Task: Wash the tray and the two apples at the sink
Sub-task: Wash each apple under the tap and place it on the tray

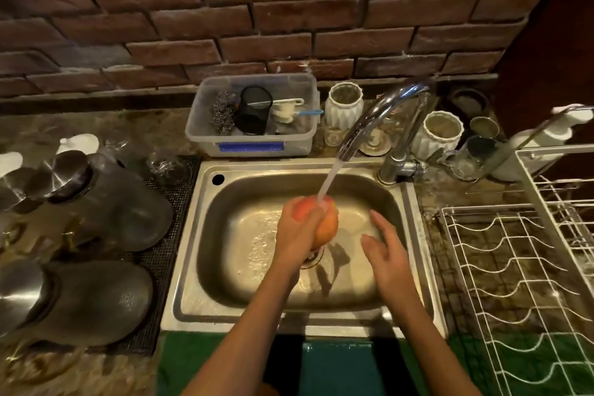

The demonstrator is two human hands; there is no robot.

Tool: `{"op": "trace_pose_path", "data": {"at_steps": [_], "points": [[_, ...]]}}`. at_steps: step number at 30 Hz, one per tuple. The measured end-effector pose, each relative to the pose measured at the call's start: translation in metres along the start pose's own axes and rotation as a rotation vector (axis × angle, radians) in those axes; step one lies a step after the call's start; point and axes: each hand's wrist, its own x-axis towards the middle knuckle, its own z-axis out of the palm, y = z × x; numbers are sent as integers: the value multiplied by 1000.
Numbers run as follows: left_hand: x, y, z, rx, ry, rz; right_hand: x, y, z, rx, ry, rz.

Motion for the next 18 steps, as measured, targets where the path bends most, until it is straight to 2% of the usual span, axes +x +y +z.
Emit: {"op": "trace_pose_path", "data": {"at_steps": [4,7,11,15,18], "points": [[5,-2,7,6,-31,71,36,-35,39,254,-191,78],[8,-1,11,44,2,122,54,-38,56,314,-154,152],[5,-12,17,112,10,211,71,-41,64,369,-1,346],[5,-18,20,258,80,252,69,-40,65,467,-26,505],[10,-14,19,119,121,217,69,-41,70,413,0,526]]}}
